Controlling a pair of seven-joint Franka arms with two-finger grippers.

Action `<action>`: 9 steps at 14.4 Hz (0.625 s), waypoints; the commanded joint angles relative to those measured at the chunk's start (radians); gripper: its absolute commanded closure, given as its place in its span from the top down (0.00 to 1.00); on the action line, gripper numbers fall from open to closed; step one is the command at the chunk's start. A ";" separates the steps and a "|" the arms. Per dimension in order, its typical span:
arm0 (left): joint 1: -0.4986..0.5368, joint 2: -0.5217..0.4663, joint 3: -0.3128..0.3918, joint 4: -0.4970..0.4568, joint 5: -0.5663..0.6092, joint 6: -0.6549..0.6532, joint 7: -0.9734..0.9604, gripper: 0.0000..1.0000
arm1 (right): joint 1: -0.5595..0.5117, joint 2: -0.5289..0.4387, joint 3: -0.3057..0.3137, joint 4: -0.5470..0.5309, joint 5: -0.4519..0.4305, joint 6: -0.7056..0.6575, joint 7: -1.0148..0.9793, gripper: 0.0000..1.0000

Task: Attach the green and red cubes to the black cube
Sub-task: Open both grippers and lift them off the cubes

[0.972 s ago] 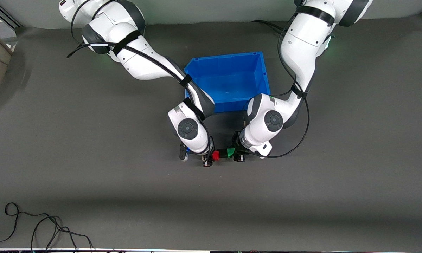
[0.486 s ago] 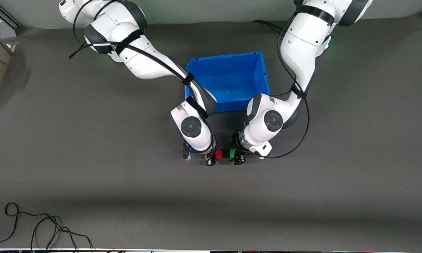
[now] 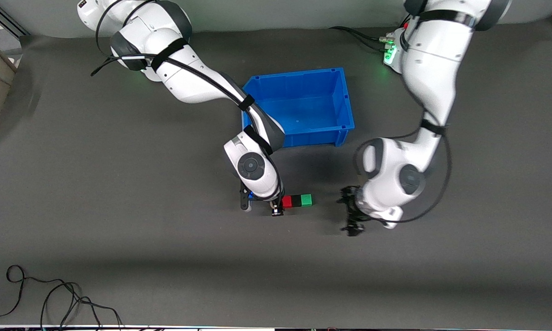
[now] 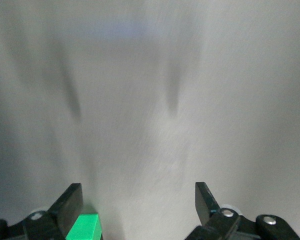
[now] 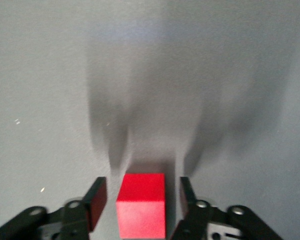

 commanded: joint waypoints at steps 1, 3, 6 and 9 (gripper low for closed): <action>0.118 -0.082 -0.008 -0.017 0.011 -0.160 0.156 1.00 | -0.006 -0.024 -0.009 0.026 0.003 -0.040 -0.031 0.99; 0.213 -0.138 -0.008 -0.018 0.011 -0.302 0.321 1.00 | -0.027 -0.068 -0.007 0.026 0.009 -0.110 -0.113 0.99; 0.342 -0.249 0.004 -0.018 0.078 -0.500 0.564 1.00 | -0.075 -0.176 -0.009 0.026 0.011 -0.286 -0.300 0.99; 0.414 -0.358 0.004 -0.014 0.184 -0.627 0.780 1.00 | -0.156 -0.297 -0.009 0.024 0.012 -0.428 -0.405 0.99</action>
